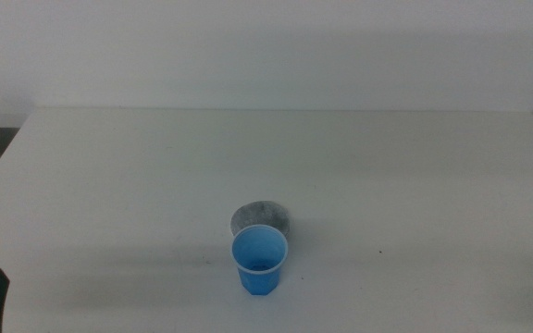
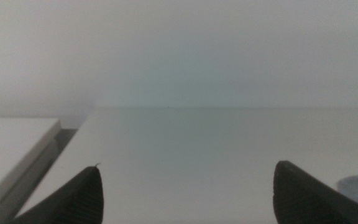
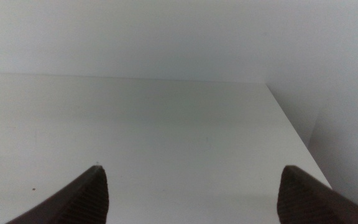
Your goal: Place an empty cup on a cup mat.
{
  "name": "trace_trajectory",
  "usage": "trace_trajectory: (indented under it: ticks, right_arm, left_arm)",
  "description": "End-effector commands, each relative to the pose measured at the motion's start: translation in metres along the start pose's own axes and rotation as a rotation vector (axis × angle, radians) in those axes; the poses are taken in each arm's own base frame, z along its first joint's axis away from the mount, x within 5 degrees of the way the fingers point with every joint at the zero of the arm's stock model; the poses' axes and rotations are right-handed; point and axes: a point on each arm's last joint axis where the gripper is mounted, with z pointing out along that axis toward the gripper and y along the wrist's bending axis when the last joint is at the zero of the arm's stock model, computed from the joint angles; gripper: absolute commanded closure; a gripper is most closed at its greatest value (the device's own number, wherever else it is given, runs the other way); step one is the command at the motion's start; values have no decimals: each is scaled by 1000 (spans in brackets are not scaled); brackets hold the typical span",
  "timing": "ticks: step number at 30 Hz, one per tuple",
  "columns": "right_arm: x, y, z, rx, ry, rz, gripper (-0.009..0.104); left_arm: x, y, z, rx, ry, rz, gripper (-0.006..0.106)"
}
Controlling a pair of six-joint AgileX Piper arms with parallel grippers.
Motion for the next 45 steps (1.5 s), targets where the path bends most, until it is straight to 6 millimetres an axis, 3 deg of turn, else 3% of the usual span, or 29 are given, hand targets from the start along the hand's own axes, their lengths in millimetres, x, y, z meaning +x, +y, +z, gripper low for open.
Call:
trace_trajectory:
  ticks: [1,15,24,26,28,33,36,40,45]
  right_arm:
    - [0,0,0,1,-8,-11,2]
    - [0,0,0,1,-8,-11,2]
    - [0,0,0,1,-8,-11,2]
    - [0,0,0,1,-8,-11,2]
    - [0,0,0,1,-8,-11,2]
    - [0,0,0,1,-8,-11,2]
    - [0,0,0,1,-8,-11,2]
    - [0,0,0,1,-8,-11,2]
    - [0,0,0,1,-8,-11,2]
  left_arm:
    - [-1,0,0,0,-10,-45,7]
    - [-1,0,0,0,-10,-36,7]
    - [1,2,-1,-17,16,60,7]
    - [-14,1,1,-26,117,59,7]
    - [-42,-1,3,-34,274,42,7]
    - [-120,-15,41,40,505,19,7]
    - [-144,-20,74,59,678,-23,7]
    - [-155,-34,119,139,887,-73,7]
    - [-131,-86,179,219,1076,-4,7]
